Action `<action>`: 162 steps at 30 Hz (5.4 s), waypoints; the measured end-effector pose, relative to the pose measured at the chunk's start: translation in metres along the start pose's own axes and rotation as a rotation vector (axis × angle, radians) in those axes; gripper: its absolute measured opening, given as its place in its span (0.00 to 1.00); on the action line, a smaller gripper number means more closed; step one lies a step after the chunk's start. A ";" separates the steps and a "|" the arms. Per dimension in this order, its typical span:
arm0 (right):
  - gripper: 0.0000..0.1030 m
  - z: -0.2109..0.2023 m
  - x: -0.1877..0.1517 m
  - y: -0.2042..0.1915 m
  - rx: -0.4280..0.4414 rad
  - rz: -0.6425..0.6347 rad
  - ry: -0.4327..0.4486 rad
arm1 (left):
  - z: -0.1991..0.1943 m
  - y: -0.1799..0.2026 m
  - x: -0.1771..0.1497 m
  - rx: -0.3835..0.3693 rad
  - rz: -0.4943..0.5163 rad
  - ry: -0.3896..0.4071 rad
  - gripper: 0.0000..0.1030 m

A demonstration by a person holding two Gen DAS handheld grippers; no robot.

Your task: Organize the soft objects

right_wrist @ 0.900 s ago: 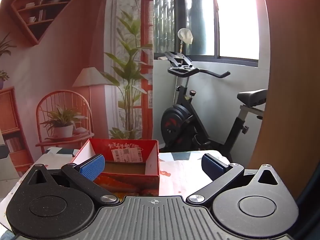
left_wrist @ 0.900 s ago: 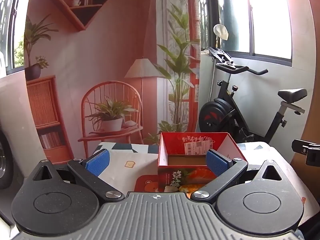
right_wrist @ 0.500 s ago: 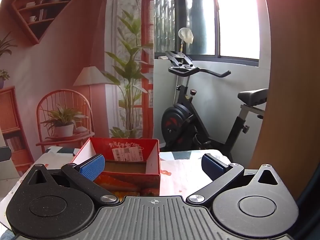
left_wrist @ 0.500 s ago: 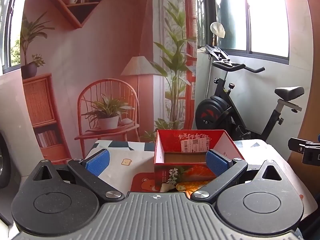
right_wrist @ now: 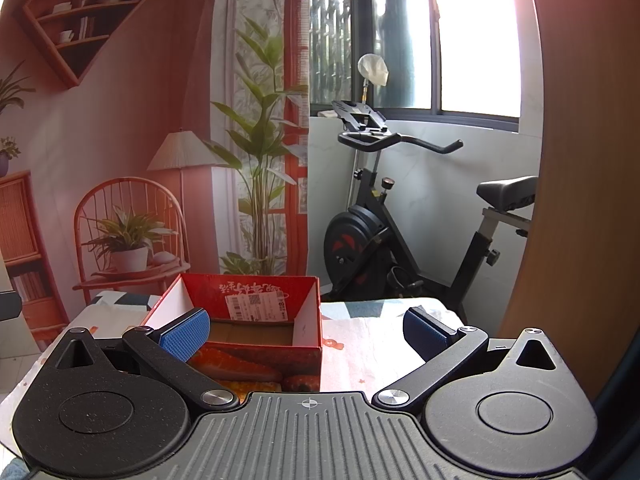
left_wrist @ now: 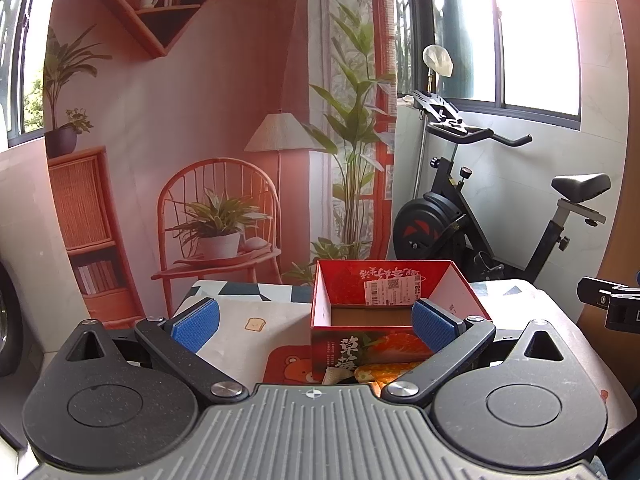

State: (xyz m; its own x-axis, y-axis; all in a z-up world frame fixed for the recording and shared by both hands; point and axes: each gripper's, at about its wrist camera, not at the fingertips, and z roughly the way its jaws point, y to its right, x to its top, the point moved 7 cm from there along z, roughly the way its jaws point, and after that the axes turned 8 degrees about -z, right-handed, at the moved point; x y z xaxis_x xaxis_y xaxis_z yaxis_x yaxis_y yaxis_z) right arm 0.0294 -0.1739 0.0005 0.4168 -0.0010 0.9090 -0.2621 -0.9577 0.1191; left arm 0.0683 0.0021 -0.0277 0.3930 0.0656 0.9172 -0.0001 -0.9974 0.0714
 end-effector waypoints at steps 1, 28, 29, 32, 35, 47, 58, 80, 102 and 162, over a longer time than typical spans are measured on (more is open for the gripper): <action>1.00 0.000 0.000 0.000 0.000 0.000 0.000 | 0.000 0.000 0.000 0.000 0.000 0.000 1.00; 1.00 0.000 -0.001 0.003 0.001 0.001 -0.003 | 0.000 0.000 0.000 0.000 0.000 0.000 1.00; 1.00 0.000 -0.001 0.003 0.001 0.001 -0.003 | 0.000 0.000 0.000 0.000 0.000 0.000 1.00; 1.00 0.000 -0.001 0.003 0.001 0.001 -0.003 | 0.000 0.000 -0.001 0.000 0.000 0.000 1.00; 1.00 0.000 -0.001 0.003 0.001 0.001 -0.003 | 0.000 0.000 -0.001 0.000 0.000 0.000 1.00; 1.00 0.000 0.000 0.003 0.001 0.001 -0.003 | 0.000 0.000 0.000 0.001 0.000 0.000 1.00; 1.00 -0.001 0.001 0.002 0.002 0.001 -0.004 | 0.000 0.000 -0.001 0.000 0.000 0.000 1.00; 1.00 0.029 -0.040 -0.009 0.122 0.071 0.009 | 0.039 -0.009 -0.031 -0.030 -0.042 -0.096 1.00; 0.94 0.113 -0.165 -0.027 0.175 0.115 -0.368 | 0.127 -0.050 -0.136 -0.051 -0.122 -0.421 0.83; 0.44 0.160 -0.240 -0.082 0.415 0.035 -0.657 | 0.173 -0.035 -0.218 -0.183 -0.168 -0.704 0.45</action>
State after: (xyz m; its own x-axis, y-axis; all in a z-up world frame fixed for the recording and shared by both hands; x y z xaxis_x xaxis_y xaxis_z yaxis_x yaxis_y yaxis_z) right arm 0.0900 -0.1414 -0.2915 0.8785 -0.0797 0.4710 0.0087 -0.9831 -0.1827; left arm 0.1413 0.0177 -0.2978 0.8972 0.1219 0.4245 -0.0170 -0.9509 0.3089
